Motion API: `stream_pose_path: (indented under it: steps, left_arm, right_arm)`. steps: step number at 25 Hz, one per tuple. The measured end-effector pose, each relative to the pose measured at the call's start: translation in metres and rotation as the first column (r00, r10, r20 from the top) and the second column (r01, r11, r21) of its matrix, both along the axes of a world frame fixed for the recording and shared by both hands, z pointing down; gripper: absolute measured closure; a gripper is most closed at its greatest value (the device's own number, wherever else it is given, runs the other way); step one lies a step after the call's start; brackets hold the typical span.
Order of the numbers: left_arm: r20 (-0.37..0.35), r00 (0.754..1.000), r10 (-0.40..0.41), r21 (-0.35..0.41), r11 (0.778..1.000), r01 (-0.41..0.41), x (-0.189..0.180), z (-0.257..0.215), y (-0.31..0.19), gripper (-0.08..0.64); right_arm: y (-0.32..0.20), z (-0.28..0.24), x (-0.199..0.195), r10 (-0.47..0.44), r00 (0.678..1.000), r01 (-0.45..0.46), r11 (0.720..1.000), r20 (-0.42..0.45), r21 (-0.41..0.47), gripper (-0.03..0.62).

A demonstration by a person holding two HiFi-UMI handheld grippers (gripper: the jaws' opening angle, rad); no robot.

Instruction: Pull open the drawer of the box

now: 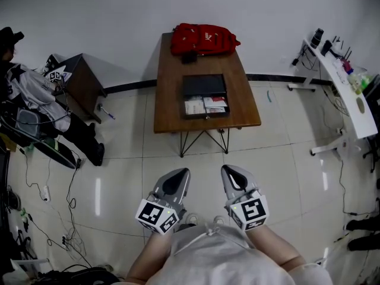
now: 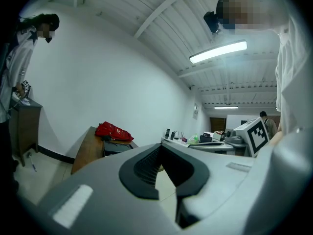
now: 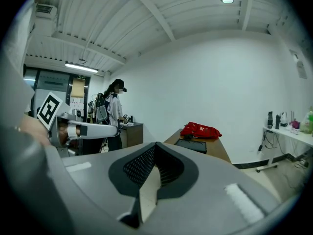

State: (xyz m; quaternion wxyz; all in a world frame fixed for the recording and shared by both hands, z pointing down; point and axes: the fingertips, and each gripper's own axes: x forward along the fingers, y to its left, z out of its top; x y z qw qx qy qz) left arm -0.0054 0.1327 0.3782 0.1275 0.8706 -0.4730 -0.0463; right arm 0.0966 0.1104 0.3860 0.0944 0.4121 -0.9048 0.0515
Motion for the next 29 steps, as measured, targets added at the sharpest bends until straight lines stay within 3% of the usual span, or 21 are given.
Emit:
stream_pose_path:
  steps: [29]
  left_arm:
    - [0.043, 0.999, 0.01, 0.018, 1.0, -0.011, 0.019, -0.004, 0.001, 0.554]
  right_arm:
    - [0.004, 0.004, 0.01, -0.035, 0.999, 0.035, 0.999, 0.009, 0.0, 0.586]
